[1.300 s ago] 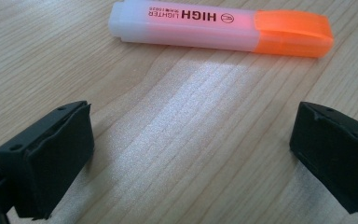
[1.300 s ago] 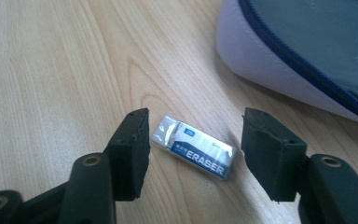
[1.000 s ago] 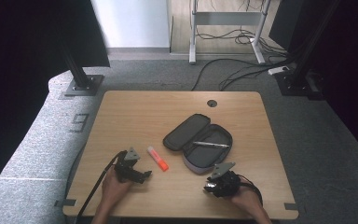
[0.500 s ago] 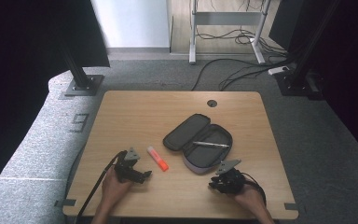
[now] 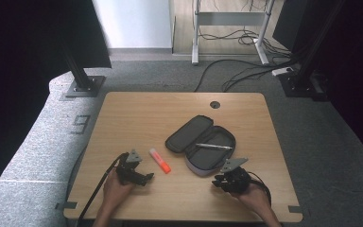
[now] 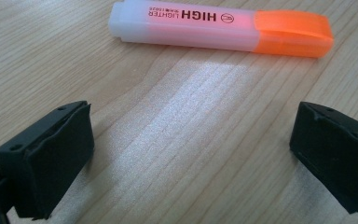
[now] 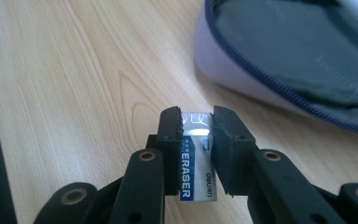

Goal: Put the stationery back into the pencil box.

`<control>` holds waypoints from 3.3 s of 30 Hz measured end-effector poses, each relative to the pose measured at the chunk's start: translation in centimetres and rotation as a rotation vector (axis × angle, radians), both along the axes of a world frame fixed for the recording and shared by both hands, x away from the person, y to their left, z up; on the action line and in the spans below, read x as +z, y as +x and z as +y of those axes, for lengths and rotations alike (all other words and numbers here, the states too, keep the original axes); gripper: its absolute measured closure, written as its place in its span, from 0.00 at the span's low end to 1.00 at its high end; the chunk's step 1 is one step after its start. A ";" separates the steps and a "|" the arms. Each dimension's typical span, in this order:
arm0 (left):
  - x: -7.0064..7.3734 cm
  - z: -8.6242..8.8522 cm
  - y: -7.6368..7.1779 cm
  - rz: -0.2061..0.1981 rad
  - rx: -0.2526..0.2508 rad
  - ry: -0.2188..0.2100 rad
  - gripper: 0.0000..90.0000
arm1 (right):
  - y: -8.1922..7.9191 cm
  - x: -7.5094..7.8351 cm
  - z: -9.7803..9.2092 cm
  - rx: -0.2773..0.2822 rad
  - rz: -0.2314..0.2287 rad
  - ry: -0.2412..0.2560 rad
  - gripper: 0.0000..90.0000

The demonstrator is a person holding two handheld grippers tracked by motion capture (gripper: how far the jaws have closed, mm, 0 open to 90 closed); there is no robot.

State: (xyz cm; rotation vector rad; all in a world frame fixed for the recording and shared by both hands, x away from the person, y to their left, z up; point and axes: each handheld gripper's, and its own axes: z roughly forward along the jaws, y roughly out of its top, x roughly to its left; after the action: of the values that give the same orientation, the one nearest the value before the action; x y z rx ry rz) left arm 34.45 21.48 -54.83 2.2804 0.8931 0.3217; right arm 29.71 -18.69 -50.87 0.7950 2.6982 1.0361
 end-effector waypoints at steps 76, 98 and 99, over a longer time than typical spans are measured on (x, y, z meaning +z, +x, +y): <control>0.0 0.0 0.0 0.000 0.000 0.000 0.00 | 9.9 -1.1 3.8 -0.128 -0.051 -0.089 0.79; 0.0 0.0 0.0 0.000 0.000 0.000 0.00 | 9.2 0.7 3.9 -0.122 -0.089 -0.106 0.39; 0.0 0.0 0.0 0.000 0.000 0.001 0.00 | 9.2 0.8 3.9 -0.127 -0.088 -0.106 0.37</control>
State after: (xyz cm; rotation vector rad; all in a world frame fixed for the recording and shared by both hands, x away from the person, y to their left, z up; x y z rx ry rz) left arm 34.45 21.48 -54.82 2.2810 0.8926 0.3219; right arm 38.92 -14.81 -50.12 0.8677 2.5678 0.8719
